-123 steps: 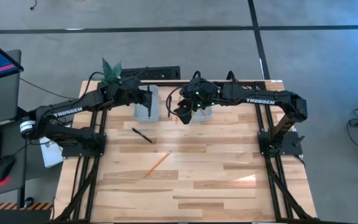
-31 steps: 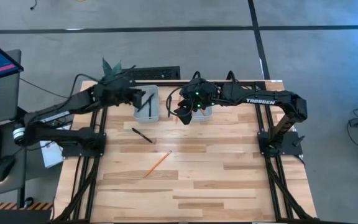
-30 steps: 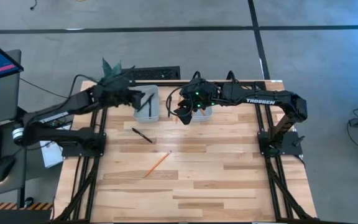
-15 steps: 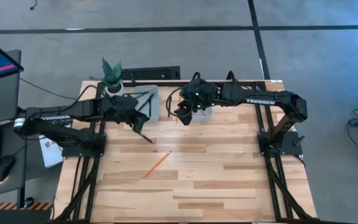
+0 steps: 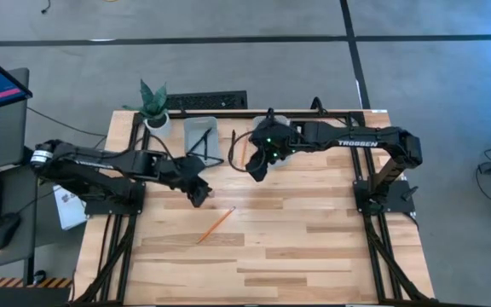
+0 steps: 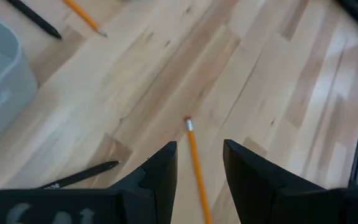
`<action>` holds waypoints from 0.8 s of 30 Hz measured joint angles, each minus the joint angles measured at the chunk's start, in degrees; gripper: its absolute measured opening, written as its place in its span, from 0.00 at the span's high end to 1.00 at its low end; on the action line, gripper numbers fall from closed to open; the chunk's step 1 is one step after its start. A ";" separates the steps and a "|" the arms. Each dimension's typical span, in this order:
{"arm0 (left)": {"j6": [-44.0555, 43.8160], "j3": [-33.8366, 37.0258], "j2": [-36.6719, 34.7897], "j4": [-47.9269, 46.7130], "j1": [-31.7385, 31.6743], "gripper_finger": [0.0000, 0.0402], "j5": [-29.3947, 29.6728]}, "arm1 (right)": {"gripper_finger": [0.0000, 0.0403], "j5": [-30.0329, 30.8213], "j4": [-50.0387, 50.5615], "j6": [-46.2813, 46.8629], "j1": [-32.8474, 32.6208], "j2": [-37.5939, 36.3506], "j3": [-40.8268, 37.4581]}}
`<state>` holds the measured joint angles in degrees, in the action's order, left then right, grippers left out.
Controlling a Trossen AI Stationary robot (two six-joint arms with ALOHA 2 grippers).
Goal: Sort pens & pencils
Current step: Put the orange pencil into the right gray bin
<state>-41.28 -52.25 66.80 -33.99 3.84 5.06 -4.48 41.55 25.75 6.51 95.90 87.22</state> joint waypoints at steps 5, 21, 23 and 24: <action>0.06 0.00 2.62 -0.03 0.60 0.70 -1.87 | 0.44 0.03 4.53 3.21 -3.10 0.00 0.00; -4.75 -0.02 4.59 -2.40 3.20 0.46 -4.32 | 0.44 4.31 8.01 1.15 -9.83 0.00 0.00; -7.20 -0.02 4.59 -2.61 3.93 0.46 -5.05 | 0.44 4.56 8.62 0.78 -10.02 0.00 0.00; -8.57 -0.02 4.59 -2.52 4.36 0.46 -4.75 | 0.44 4.56 9.01 0.77 -10.12 0.00 0.00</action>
<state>-49.85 -52.27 71.40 -36.51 8.20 0.30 0.08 50.57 26.51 -3.60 95.90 87.22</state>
